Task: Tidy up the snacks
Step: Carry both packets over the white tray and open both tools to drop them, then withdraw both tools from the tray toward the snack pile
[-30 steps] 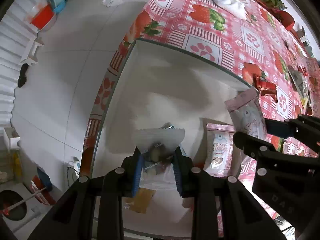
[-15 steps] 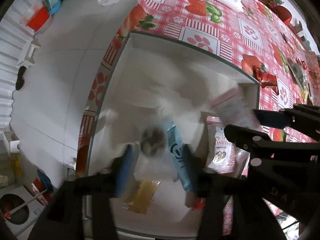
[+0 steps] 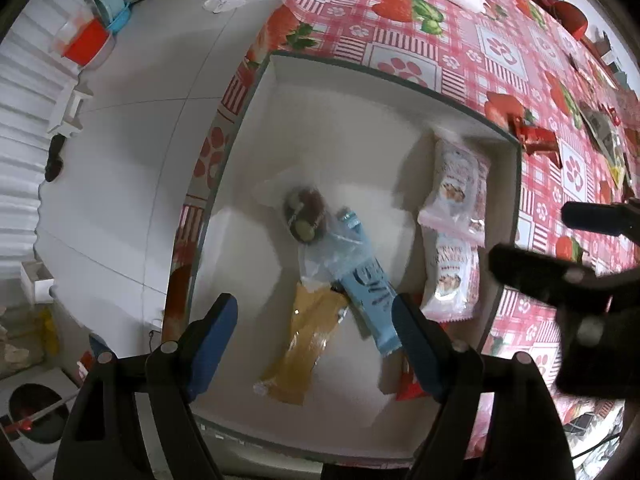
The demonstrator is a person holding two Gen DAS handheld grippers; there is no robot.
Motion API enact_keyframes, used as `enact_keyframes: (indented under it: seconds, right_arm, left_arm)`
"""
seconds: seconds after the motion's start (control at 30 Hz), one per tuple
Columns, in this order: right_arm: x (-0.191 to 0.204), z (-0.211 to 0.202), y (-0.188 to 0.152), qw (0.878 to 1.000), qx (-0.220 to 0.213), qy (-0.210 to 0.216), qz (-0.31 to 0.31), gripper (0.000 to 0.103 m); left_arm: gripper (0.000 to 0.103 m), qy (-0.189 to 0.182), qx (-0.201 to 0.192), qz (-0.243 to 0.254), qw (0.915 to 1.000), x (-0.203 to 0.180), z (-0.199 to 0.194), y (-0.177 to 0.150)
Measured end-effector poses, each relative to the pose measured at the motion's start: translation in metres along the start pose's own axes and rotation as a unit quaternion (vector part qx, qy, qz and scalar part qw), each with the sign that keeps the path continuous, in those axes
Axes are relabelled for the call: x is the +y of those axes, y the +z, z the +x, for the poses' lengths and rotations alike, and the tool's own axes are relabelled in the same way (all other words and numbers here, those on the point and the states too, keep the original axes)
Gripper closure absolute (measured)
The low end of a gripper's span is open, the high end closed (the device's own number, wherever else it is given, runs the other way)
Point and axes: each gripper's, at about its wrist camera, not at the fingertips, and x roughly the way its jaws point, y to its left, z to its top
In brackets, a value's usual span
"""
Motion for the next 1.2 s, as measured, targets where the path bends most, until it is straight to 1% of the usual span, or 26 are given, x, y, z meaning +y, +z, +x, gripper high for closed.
enact_keyframes:
  seconds: [0.1,0.13,0.3,0.43,0.53,0.6,0.7,0.77,0.9,0.97,1.03,1.13,1.2]
  right_arm:
    - [-0.021,-0.004,-0.009,1.000,-0.006,-0.005,0.028,0.009]
    - [-0.030,-0.004,-0.011,0.999,-0.006,-0.008,0.040,0.009]
    - [-0.083,-0.006,-0.016,0.994,-0.001,-0.031,0.105,0.009]
    - [-0.126,-0.004,-0.018,0.985,0.004,-0.055,0.163,0.009]
    - [-0.152,-0.004,-0.016,0.977,-0.001,-0.055,0.205,0.009]
    - [-0.170,-0.003,-0.011,0.969,-0.007,-0.051,0.240,0.009]
    - [-0.190,-0.003,0.003,0.961,-0.019,-0.056,0.269,0.009]
    - [-0.202,-0.004,0.015,0.956,-0.029,-0.068,0.284,0.009]
    - [-0.219,-0.009,0.045,0.949,-0.056,-0.072,0.302,0.009]
    - [-0.226,-0.007,0.065,0.950,-0.053,-0.071,0.300,0.009]
    - [-0.230,0.004,0.084,0.954,-0.036,-0.080,0.285,0.009]
    - [-0.228,0.017,0.088,0.961,-0.010,-0.090,0.263,0.009]
    - [-0.224,0.022,0.077,0.966,0.000,-0.086,0.242,0.009]
  left_arm:
    - [0.021,0.000,0.001,0.004,1.0000,-0.007,-0.004,-0.006]
    - [0.021,-0.001,0.001,0.006,1.0000,-0.004,-0.009,-0.015]
    - [0.021,-0.007,-0.001,0.013,0.9999,-0.015,-0.018,-0.017]
    - [0.021,-0.015,-0.001,0.020,0.9997,-0.028,-0.023,-0.019]
    - [0.021,-0.018,0.001,0.023,0.9996,-0.035,-0.025,-0.020]
    - [0.021,-0.020,0.003,0.024,0.9995,-0.040,-0.027,-0.021]
    - [0.021,-0.020,0.011,0.027,0.9994,-0.045,-0.026,-0.022]
    - [0.021,-0.019,0.013,0.025,0.9994,-0.044,-0.027,-0.021]
    - [0.021,-0.018,0.015,0.012,0.9997,-0.038,-0.028,-0.009]
    - [0.021,-0.022,0.016,0.000,0.9996,-0.031,-0.027,-0.001]
    - [0.021,-0.028,0.015,-0.007,0.9995,-0.031,-0.029,0.007]
    - [0.021,-0.030,0.009,0.005,0.9995,-0.038,-0.033,0.014]
    - [0.021,-0.028,0.009,0.017,0.9994,-0.045,-0.033,0.016]
